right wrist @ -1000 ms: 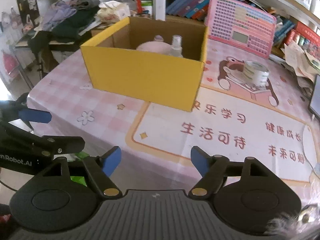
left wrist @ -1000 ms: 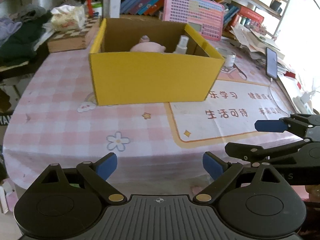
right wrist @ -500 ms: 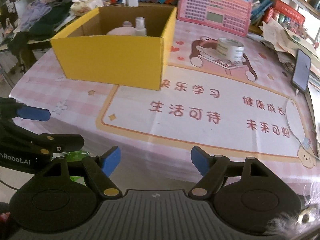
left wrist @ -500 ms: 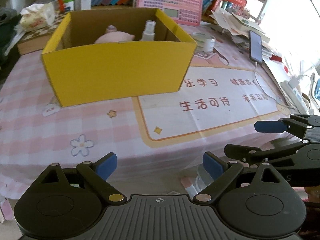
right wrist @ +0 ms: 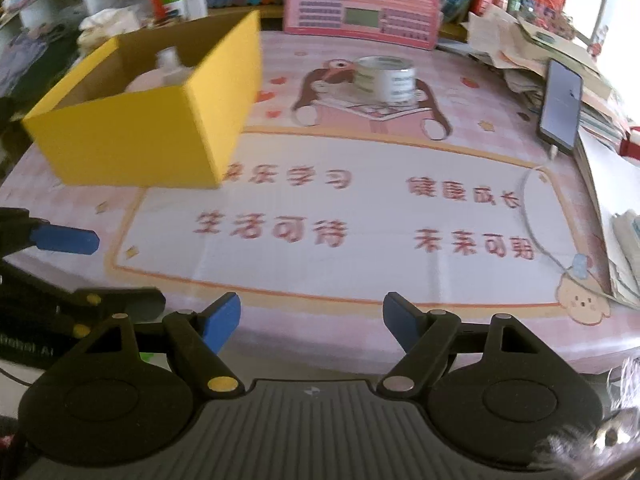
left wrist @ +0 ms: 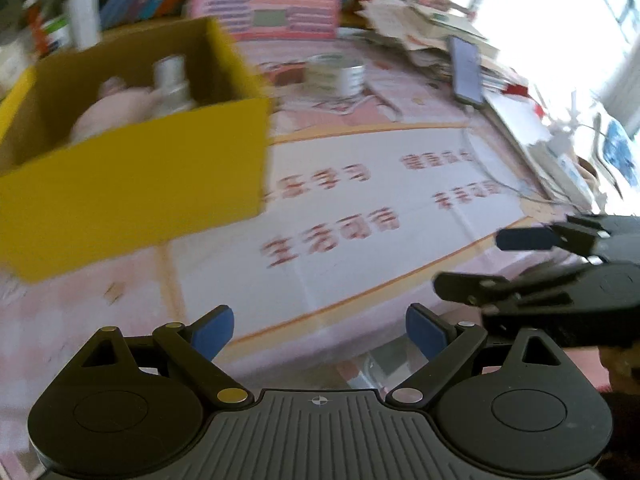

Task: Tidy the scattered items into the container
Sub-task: 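Withdraw both open tools from the yellow box toward the tape roll, then close left tool on clear tape roll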

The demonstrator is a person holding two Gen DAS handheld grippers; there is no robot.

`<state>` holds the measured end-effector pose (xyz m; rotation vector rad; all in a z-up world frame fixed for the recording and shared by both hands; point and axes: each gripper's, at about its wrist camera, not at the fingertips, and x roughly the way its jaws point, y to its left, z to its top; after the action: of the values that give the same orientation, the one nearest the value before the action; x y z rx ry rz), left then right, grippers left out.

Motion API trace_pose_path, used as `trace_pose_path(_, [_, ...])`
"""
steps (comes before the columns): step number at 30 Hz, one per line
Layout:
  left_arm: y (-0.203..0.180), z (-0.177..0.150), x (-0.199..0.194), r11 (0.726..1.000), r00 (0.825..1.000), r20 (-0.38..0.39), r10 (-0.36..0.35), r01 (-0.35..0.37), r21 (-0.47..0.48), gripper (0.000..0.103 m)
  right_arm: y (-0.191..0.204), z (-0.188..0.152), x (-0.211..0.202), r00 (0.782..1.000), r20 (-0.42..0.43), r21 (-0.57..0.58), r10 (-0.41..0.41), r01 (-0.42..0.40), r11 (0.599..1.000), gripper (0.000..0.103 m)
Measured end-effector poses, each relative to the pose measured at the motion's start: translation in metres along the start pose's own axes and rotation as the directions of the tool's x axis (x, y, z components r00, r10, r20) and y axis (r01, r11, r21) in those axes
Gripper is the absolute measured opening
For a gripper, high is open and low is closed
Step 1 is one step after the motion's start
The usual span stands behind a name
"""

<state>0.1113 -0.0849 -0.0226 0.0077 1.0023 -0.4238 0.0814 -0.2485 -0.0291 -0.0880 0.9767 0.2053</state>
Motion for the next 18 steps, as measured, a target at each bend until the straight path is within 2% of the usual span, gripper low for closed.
trace_pose_path(3, [-0.020,0.017,0.008,0.998,0.999,0.031,-0.030,0.029,0.059,0.095,-0.025,0.009,0.002,1.000,0.020,0.034,-0.015,0.014,0.999,0.078])
trace_pose_path(6, [-0.033,0.037,0.018,0.997,0.998,0.061,-0.031,0.026,0.078,0.095,-0.053,0.019,0.004,0.999,0.046,0.078,-0.027,0.024,0.997,0.078])
trace_pose_path(11, [-0.047,0.070,0.039,0.998,0.997,0.077,-0.013,0.008,0.054,0.095,-0.097,0.035,0.012,0.998,0.061,0.135,-0.020,0.012,0.991,0.078])
trace_pose_path(18, [-0.065,0.099,0.059,0.999,0.995,0.094,0.028,-0.030,0.028,0.095,-0.136,0.056,0.022,0.994,0.108,0.155,-0.002,-0.015,0.988,0.078])
